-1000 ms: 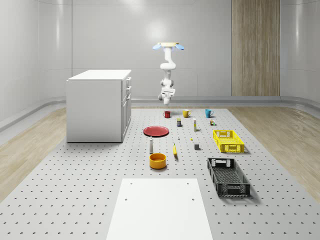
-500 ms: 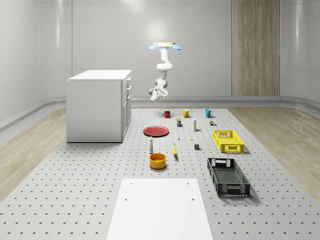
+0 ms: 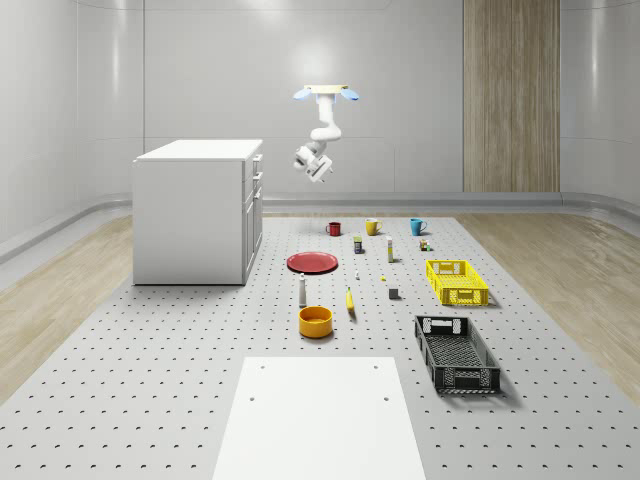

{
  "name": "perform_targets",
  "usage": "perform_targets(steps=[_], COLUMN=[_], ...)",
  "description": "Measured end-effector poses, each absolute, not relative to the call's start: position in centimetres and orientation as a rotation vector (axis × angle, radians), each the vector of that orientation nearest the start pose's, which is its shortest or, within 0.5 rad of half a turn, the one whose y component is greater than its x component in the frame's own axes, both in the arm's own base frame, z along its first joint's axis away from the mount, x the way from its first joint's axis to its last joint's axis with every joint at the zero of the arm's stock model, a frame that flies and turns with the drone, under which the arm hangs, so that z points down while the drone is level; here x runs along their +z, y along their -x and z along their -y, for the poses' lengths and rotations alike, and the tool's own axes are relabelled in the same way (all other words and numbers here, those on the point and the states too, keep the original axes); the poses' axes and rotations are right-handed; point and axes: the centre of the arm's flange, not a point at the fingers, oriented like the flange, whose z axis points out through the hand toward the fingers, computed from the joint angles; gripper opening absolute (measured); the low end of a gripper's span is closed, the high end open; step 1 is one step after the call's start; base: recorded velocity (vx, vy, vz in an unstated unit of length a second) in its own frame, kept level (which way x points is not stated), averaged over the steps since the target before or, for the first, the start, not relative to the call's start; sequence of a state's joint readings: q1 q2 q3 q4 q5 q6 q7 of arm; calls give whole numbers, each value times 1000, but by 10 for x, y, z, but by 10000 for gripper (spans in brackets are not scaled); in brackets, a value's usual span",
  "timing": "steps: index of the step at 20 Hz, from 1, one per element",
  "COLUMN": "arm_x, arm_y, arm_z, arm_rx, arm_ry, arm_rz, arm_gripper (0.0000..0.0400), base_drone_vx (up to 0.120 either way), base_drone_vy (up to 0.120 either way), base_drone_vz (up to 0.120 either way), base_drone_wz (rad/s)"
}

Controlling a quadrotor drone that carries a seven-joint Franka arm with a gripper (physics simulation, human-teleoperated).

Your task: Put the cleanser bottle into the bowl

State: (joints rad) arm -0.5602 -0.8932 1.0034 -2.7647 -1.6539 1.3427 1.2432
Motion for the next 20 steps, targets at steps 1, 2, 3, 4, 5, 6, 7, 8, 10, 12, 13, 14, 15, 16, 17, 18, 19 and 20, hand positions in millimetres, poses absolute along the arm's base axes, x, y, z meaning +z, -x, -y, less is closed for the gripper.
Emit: perform_targets(steps=[1, 2, 3, 4, 5, 6, 7, 8, 10, 12, 13, 14, 15, 16, 17, 18, 19, 20], arm_x=[507, 503, 500, 497, 496, 494, 493, 493, 492, 491, 491, 491, 491, 491, 491, 491, 491, 491], arm_y=[-307, -307, -307, -307, -307, -307, -307, -307, -307, -307, -307, -307, -307, -307, -307, -307, -307, -307], arm_z=[-52, -45, -38, -32, -27, -22, -19, -16, -11, -8, -6, -5, -4, -4, -3, -2, -2, -2], arm_rx=[778, 781, 784, 785, 786, 786, 786, 786, 786, 785, 785, 785, 785, 785, 785, 785, 784, 784], arm_ry=[-530, -446, -374, -313, -262, -219, -183, -153, -107, -74, -62, -52, -43, -36, -30, -25, -21, -18], arm_rz=[234, 198, 168, 141, 119, 100, 85, 71, 50, 36, 30, 26, 22, 19, 16, 14, 12, 10], arm_gripper=[400, 400, 400, 400, 400, 400, 400, 400, 400, 400, 400, 400, 400, 400, 400, 400, 400, 400], base_drone_vx=[120, 120, 120, 120, 120, 120, 120, 120, 120, 120, 120, 120, 120, 120, 120, 120, 120, 120], base_drone_vy=[0, 0, 0, 0, 0, 0, 0, 0, 0, 0, 0, 0, 0, 0, 0, 0, 40, 120], base_drone_vz=[0, -120, -120, -120, -120, -120, -120, -120, -120, -120, -120, -120, -120, -120, -120, -40, 0, 0], base_drone_wz=[0, 0, 0, 0, 0, 0, 0, 0, 0, 0, 0, 0, 0, 0, 0, 0, 0, 0])
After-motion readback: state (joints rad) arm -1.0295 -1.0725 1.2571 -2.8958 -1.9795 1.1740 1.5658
